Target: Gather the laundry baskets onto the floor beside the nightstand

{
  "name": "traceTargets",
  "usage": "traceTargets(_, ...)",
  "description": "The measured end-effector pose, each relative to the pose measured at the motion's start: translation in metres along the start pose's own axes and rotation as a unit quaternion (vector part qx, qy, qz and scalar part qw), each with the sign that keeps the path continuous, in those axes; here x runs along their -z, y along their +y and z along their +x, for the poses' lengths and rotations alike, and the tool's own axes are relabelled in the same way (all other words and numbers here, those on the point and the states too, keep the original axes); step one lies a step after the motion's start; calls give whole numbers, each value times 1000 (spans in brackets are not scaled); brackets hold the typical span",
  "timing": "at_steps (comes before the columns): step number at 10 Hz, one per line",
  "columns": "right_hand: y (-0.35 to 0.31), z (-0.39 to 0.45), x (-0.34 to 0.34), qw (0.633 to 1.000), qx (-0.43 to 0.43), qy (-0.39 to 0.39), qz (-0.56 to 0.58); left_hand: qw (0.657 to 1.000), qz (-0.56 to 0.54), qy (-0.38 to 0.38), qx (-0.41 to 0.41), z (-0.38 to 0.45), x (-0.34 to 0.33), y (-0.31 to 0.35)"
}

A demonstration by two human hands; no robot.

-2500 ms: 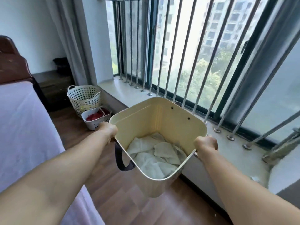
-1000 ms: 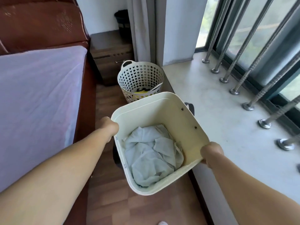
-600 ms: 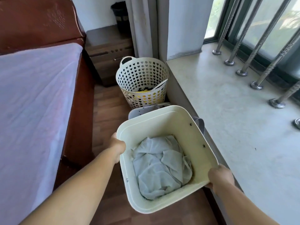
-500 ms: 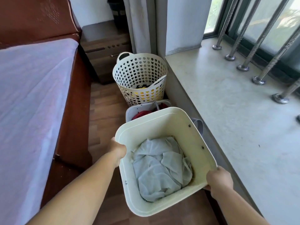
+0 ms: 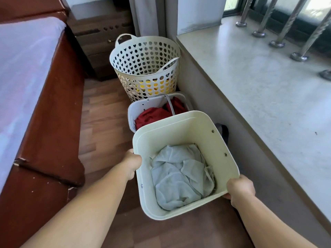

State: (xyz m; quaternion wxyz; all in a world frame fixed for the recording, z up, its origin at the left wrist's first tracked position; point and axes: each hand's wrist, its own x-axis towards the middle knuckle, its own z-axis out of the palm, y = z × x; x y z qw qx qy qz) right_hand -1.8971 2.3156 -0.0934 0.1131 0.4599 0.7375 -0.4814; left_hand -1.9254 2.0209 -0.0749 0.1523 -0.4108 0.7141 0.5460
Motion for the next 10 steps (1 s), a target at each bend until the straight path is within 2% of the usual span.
traceTargets(2, 14, 32, -29, 1000, 8, 23, 5, 998, 8, -51, -29, 32, -18, -11)
traceTargets(5, 6, 69, -56, 1000, 6, 6, 12, 996, 1, -63, -66, 63, -24, -8)
traceTargets(7, -2, 50, -57, 1000, 4, 2, -14, 995, 48, -59, -66, 53, -25, -1)
traceTargets(8, -18, 26, -47, 996, 70, 20, -53, 992, 65, -43, -96, 31, -17, 14)
traceTargets(10, -91, -82, -1, 973, 230, -11, -30, 981, 42, 2, -192, -62, 9, 76)
